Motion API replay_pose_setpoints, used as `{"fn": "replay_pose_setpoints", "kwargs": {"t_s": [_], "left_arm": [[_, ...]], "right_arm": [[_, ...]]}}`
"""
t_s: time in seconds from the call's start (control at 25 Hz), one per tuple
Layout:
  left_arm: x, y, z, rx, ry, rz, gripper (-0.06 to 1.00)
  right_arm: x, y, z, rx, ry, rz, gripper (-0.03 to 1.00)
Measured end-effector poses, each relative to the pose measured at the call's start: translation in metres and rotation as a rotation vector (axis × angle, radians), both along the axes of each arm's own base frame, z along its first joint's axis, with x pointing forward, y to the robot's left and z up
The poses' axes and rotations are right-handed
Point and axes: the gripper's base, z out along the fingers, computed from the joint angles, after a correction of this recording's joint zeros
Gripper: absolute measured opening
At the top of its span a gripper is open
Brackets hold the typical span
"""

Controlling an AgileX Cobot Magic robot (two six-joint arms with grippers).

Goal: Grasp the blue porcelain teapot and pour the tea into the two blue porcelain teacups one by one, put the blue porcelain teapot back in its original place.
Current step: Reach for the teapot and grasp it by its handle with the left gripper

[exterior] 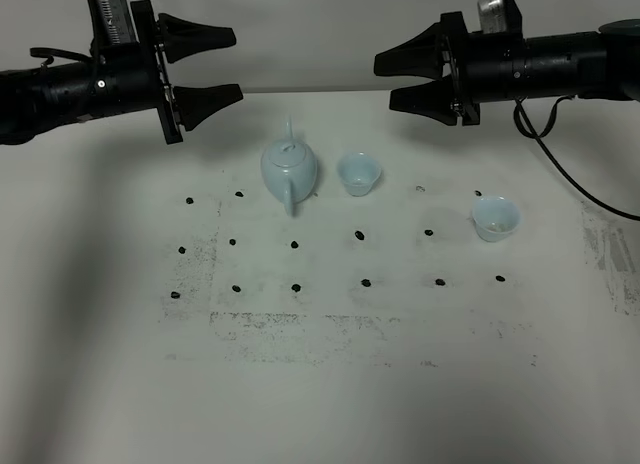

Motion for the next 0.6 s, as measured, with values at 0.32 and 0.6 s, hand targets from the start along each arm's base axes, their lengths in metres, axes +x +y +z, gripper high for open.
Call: {"fn": "replay_pose_setpoints", "kwargs": {"t_s": [0.32, 0.6], "left_arm": [[-0.015, 0.015, 0.043, 0.158, -0.115, -0.055, 0.60], [-0.048, 0.045, 0.104, 0.457, -0.199, -0.094, 0.60]], "right_arm": [[-0.012, -0.029, 0.032, -0.221, -0.130, 0.046, 0.59], [-0.039, -0.065, 0.094, -0.467, -0.236, 0.014, 0.59]]}}
